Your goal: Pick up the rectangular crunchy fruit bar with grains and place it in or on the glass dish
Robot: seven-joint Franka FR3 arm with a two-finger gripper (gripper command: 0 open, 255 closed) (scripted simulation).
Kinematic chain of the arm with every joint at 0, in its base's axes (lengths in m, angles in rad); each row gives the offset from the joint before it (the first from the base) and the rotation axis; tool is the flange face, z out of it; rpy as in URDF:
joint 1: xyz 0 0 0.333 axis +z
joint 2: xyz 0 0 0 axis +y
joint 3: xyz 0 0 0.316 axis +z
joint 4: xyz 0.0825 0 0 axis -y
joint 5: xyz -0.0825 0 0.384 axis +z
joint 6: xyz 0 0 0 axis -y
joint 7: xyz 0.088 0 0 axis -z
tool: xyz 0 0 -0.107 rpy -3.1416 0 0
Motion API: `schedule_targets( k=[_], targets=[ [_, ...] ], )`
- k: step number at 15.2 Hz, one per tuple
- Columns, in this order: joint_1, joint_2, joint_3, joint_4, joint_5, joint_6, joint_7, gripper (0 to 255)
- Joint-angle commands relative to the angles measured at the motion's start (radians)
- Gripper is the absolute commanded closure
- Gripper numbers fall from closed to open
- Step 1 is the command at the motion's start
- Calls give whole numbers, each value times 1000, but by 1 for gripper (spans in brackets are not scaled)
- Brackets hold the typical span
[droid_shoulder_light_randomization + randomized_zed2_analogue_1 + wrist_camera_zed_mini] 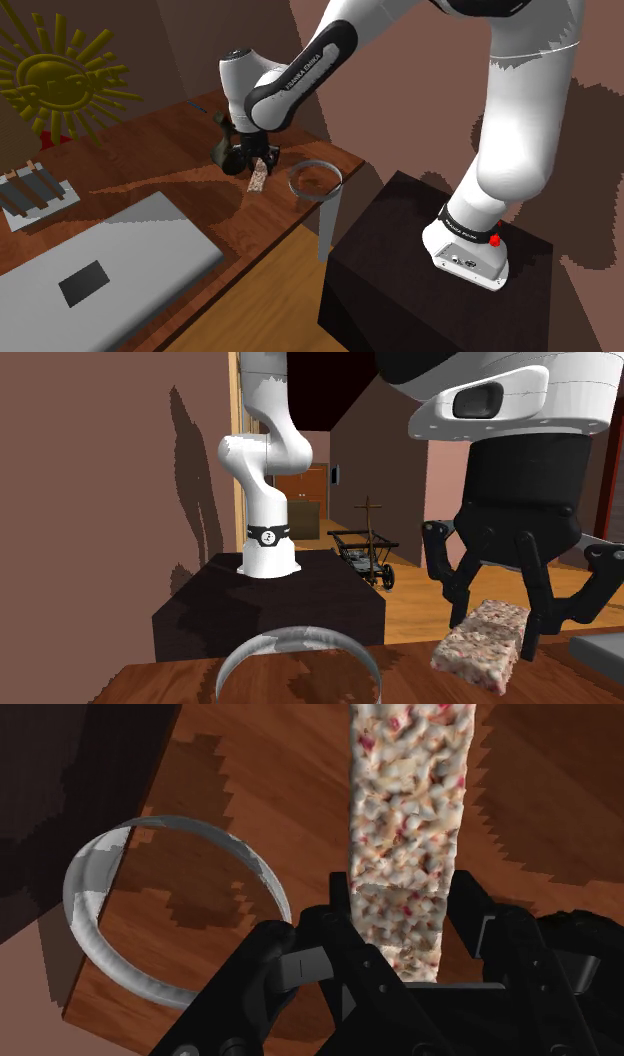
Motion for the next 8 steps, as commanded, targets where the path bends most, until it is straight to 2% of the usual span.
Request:
schedule_targets(
  k=[1, 8],
  targets=[
    [-34, -55, 2, -74, 19, 26, -36, 255],
    [-151, -240, -11, -323, 97, 115, -201, 255]
  ],
)
